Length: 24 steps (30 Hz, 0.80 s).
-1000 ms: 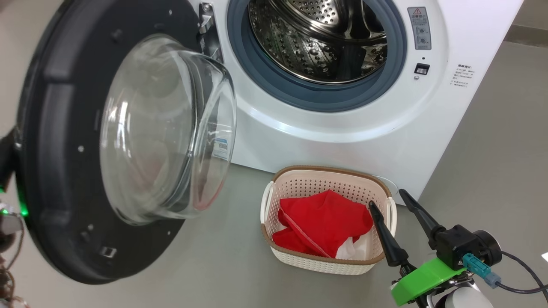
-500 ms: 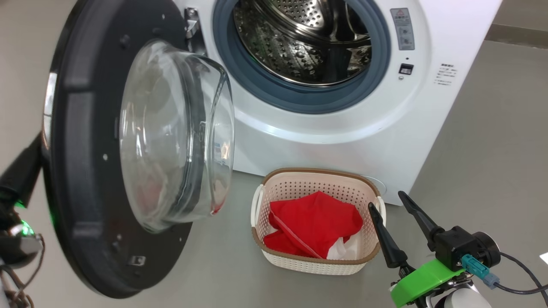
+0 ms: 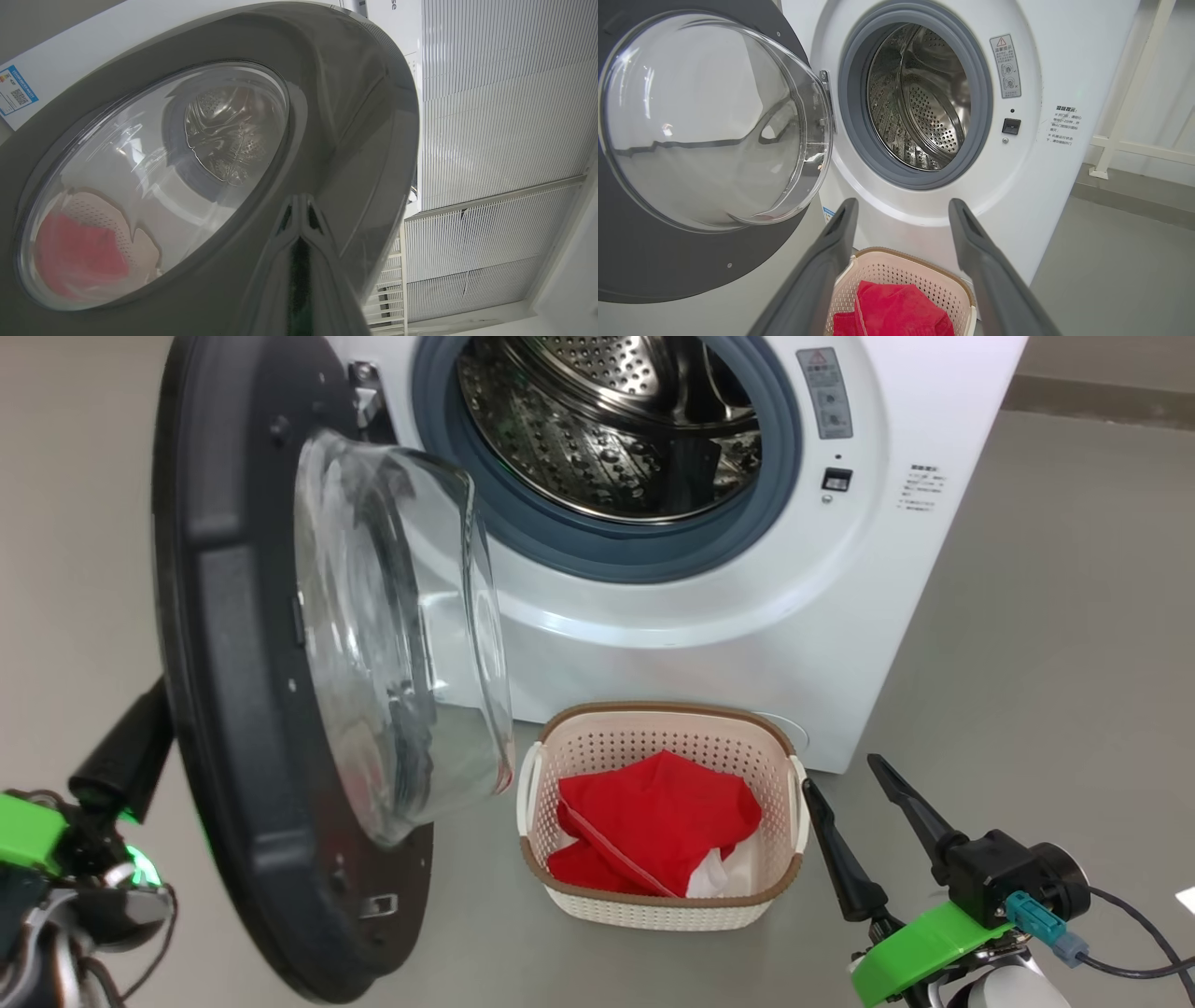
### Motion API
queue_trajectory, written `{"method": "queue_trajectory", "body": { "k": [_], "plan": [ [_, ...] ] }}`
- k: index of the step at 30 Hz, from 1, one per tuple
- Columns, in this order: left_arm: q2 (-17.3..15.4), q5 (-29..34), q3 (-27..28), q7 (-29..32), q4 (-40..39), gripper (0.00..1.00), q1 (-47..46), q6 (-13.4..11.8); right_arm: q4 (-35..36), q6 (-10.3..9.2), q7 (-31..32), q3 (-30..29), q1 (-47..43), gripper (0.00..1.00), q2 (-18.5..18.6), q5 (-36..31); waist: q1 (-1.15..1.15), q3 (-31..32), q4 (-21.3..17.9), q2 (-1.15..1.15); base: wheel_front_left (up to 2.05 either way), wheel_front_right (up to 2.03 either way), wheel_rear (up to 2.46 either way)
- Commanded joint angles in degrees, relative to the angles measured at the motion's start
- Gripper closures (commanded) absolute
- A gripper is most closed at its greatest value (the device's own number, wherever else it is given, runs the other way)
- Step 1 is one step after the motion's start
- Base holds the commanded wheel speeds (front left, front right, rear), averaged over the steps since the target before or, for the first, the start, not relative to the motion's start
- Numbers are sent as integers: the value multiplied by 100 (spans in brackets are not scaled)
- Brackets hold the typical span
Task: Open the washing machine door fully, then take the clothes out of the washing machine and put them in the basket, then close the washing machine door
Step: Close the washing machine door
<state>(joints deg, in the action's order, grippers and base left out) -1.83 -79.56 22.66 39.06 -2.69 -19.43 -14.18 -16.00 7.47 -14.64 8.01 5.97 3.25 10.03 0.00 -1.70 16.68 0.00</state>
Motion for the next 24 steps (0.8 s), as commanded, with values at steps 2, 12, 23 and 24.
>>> {"method": "queue_trajectory", "body": {
  "k": [2, 12, 23, 24],
  "plan": [
    [-106, -235, -114, -103, -300, 100, 51, -16, 131, 2, -36, 121, 99, 0, -12, 9, 0, -62, -123, 0, 0, 0, 0],
    [-105, -619, -379, -467, -507, 100, 257, 15, 148, 2, -36, 60, 163, 0, -3, -2, 0, -139, -486, 0, 0, 0, 0],
    [-105, -932, -549, -774, -645, 100, 423, 98, 163, 2, -36, 39, 198, 0, -4, 22, 0, -185, -829, 0, 0, 0, 0],
    [-105, -943, -561, -795, -645, 100, 434, 106, 166, 2, -36, 27, 199, 0, -1, 22, 0, -190, -848, 0, 0, 0, 0]
  ]
}}
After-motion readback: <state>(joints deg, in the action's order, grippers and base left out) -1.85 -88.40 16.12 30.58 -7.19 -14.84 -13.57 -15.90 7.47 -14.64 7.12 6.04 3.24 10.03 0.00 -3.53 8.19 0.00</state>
